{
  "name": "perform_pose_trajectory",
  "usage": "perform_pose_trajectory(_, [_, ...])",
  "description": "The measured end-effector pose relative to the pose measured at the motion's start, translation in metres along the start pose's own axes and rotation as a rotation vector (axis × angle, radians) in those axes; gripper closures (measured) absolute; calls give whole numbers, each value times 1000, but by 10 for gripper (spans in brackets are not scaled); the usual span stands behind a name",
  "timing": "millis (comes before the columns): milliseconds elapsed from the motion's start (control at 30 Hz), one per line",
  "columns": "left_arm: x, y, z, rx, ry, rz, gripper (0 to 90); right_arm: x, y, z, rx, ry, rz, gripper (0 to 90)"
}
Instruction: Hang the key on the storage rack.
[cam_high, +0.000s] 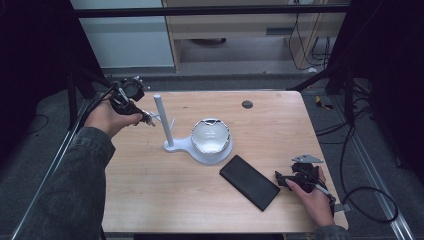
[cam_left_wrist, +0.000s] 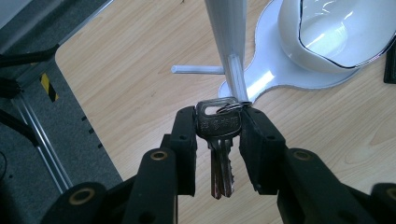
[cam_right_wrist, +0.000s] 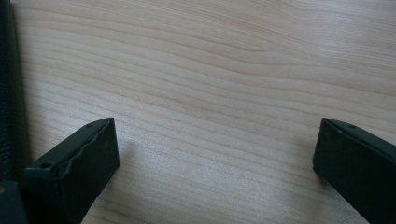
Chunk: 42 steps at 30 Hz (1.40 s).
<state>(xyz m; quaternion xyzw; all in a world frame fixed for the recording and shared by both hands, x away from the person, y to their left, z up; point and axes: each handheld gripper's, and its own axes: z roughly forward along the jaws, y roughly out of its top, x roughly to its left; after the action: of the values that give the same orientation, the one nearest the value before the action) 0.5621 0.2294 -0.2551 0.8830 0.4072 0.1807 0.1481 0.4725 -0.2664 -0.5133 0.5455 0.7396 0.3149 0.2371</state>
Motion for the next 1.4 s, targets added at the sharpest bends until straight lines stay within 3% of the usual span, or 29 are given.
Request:
perform_pose_trajectory(400, [2,3,4,-7,0,-12,671,0,0,0,1,0,0,7])
perform_pose_trajectory(467, [2,4,3,-32,-2,-14,664,0,0,0,0,0,0,7])
perform_pose_trajectory(600, [3,3,-8,-123,5,-41,513,0,0,0,1,2,1,7])
perform_pose_trajectory(667, [1,1,-13,-141,-1,-33,507,0,0,0,1,3,1,7])
perform_pose_trajectory(767, [-6,-3,-21,-168,14,-3,498,0,0,0,0,3,-1,7])
perform_pose_trajectory(1000, [-31,-13,-30,-220,-20,45,516,0,0,0,0,3,-1,7])
perform_pose_trajectory(1400, [-69,-12,-13,-248,-95,104,502,0,0,0,3,2,-1,6])
